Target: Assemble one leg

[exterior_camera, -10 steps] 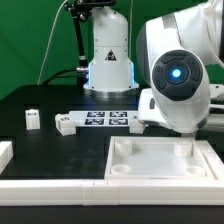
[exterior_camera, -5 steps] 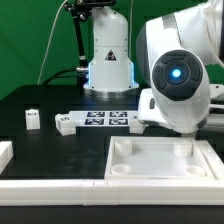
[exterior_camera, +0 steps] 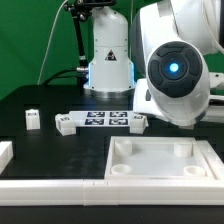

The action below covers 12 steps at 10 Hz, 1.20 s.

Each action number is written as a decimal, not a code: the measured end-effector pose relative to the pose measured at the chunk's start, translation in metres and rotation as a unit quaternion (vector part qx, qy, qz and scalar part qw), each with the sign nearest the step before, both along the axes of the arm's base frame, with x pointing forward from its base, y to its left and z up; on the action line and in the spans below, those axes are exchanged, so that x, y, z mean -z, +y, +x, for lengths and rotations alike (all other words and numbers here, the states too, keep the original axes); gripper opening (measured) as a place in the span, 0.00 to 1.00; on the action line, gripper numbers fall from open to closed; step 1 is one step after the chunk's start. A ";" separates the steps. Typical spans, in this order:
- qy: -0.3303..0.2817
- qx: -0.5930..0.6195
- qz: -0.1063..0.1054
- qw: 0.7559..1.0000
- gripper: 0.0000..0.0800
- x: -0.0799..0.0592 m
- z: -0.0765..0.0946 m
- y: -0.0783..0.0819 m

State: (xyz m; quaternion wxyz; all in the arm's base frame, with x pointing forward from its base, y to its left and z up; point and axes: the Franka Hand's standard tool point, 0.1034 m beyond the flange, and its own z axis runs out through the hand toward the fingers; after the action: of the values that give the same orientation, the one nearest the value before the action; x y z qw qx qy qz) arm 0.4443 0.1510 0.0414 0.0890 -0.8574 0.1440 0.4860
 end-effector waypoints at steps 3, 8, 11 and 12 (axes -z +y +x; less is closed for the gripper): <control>-0.049 0.008 -0.010 0.999 0.36 0.007 0.009 0.004; -0.243 0.032 -0.055 0.968 0.36 -0.024 0.017 -0.003; -0.360 0.043 -0.078 0.929 0.36 -0.043 0.026 -0.004; -0.404 0.055 -0.089 0.909 0.36 -0.043 0.033 -0.002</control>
Offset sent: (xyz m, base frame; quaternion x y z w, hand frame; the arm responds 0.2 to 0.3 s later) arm 0.0000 0.0000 0.0000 0.0000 0.2377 0.0000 0.9713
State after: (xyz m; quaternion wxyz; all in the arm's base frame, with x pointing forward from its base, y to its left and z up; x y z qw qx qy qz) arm 0.4772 0.1492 0.0840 0.0895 -0.9755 0.1851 0.0779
